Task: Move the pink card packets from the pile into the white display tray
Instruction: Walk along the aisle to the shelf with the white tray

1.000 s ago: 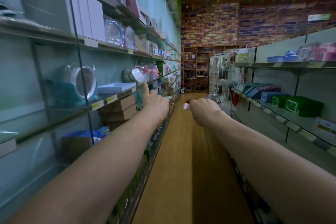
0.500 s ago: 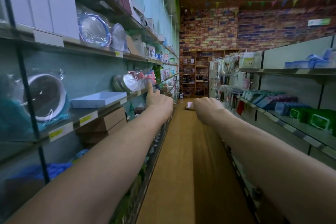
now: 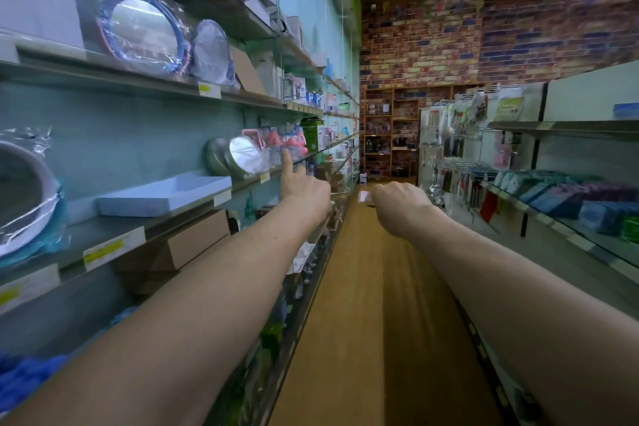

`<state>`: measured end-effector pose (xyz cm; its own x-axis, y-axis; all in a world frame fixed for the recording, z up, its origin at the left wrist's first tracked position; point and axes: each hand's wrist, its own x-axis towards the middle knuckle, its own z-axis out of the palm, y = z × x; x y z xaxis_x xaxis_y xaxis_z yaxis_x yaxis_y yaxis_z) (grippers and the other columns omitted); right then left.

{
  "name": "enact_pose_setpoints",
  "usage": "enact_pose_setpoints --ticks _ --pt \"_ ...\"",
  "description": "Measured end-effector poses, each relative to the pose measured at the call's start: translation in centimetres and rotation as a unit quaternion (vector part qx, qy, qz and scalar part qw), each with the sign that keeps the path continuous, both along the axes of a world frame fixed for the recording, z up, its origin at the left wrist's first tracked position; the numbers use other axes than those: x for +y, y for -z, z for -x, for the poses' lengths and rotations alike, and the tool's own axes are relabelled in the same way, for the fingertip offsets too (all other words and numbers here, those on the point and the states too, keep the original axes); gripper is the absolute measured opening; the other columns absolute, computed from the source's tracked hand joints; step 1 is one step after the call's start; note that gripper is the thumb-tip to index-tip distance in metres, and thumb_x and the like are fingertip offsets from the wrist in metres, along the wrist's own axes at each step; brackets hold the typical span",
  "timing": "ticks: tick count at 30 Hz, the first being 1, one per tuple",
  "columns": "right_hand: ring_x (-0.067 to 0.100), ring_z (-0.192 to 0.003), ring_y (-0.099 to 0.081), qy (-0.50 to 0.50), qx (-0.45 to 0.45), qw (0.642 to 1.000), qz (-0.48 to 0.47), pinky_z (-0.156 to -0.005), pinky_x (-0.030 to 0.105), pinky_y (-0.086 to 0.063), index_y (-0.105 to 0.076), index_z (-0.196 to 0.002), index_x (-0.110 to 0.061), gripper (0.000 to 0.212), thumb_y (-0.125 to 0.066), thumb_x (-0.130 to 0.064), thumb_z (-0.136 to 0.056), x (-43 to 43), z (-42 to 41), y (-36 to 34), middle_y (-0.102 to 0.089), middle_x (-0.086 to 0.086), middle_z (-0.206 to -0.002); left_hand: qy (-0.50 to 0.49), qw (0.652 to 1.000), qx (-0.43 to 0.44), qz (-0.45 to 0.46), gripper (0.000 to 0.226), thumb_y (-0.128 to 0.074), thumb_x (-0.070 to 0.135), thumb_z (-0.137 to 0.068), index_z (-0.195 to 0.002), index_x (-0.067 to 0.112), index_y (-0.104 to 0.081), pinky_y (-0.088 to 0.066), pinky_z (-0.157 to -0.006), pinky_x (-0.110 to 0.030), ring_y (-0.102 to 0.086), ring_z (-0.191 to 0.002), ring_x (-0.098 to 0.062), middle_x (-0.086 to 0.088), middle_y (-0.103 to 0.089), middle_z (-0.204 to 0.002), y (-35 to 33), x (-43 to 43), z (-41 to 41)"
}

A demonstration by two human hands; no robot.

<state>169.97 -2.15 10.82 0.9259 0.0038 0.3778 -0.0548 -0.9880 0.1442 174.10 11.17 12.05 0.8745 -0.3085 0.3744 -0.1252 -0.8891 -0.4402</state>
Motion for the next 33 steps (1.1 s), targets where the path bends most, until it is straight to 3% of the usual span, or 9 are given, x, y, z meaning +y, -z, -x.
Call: enact_pose_setpoints --ticks 3,9,18,24,27,31,33 --pt "0.027 -0.099 -0.061 -0.019 0.001 1.000 0.005 -0.075 0.034 -0.048 -0.057 -0.113 -0.006 0.028 -0.044 0.006 -0.092 -2.2 -3.4 -0.2 -0.062 0.010 -0.109 -0.009 1.000 -0.005 0.003 0.012 -0.050 0.019 -0.092 -0.081 0.022 -0.052 0.005 -0.114 -0.059 -0.038 -0.131 -0.028 0.000 -0.066 -0.111 -0.2 -2.3 -2.8" --pt "0.028 -0.099 -0.061 -0.055 -0.001 0.998 0.020 -0.080 0.036 -0.050 -0.058 -0.111 -0.005 0.027 -0.044 0.006 -0.091 -7.4 -10.7 -1.4 -0.063 0.011 -0.110 -0.053 0.999 -0.010 -0.007 0.019 -0.047 0.021 -0.093 -0.099 0.023 -0.066 0.007 -0.112 -0.061 -0.027 -0.138 -0.034 -0.002 -0.064 -0.120 -1.3 -7.4 -9.2" --pt "0.032 -0.104 -0.059 -0.112 0.000 0.993 0.028 -0.077 0.037 -0.045 -0.054 -0.117 -0.003 0.029 -0.043 0.006 -0.091 -12.7 -19.4 -2.0 -0.060 0.014 -0.115 -0.106 0.994 0.001 -0.003 0.020 -0.050 0.019 -0.092 -0.104 0.021 -0.065 0.010 -0.113 -0.060 -0.026 -0.140 -0.031 -0.004 -0.056 -0.133 -1.9 -12.7 -16.0" --pt "0.032 -0.103 -0.059 -0.144 0.004 0.989 0.019 -0.073 0.035 -0.042 -0.054 -0.115 -0.003 0.028 -0.045 0.007 -0.090 -13.5 -24.7 -1.2 -0.060 0.013 -0.112 -0.129 0.992 -0.002 0.012 0.014 -0.046 0.017 -0.093 -0.088 0.025 -0.056 0.008 -0.113 -0.060 -0.029 -0.137 -0.031 -0.002 -0.062 -0.123 -1.3 -13.1 -20.3" --pt "0.031 -0.101 -0.060 -0.165 -0.008 0.986 0.025 -0.073 0.035 -0.043 -0.054 -0.115 -0.005 0.029 -0.046 0.007 -0.089 -13.3 -27.5 -0.7 -0.061 0.012 -0.111 -0.152 0.988 -0.005 -0.001 0.016 -0.047 0.017 -0.092 -0.093 0.024 -0.061 0.009 -0.112 -0.061 -0.023 -0.141 -0.033 -0.003 -0.061 -0.124 -0.9 -13.1 -23.0" --pt "0.030 -0.100 -0.060 -0.185 -0.023 0.982 0.030 -0.070 0.033 -0.040 -0.053 -0.115 -0.005 0.029 -0.046 0.007 -0.090 -13.0 -31.7 -0.7 -0.062 0.012 -0.111 -0.169 0.985 -0.013 -0.012 0.020 -0.048 0.017 -0.091 -0.102 0.022 -0.064 0.009 -0.113 -0.060 -0.032 -0.134 -0.029 -0.004 -0.059 -0.122 -0.6 -12.9 -26.7" --pt "0.030 -0.103 -0.060 -0.194 -0.025 0.980 0.035 -0.071 0.033 -0.039 -0.053 -0.116 -0.005 0.028 -0.044 0.005 -0.091 -12.6 -34.0 -1.0 -0.061 0.013 -0.114 -0.175 0.984 -0.017 -0.013 0.024 -0.047 0.016 -0.091 -0.108 0.022 -0.063 0.008 -0.113 -0.059 -0.034 -0.134 -0.030 -0.009 -0.053 -0.133 -0.9 -12.7 -28.6"
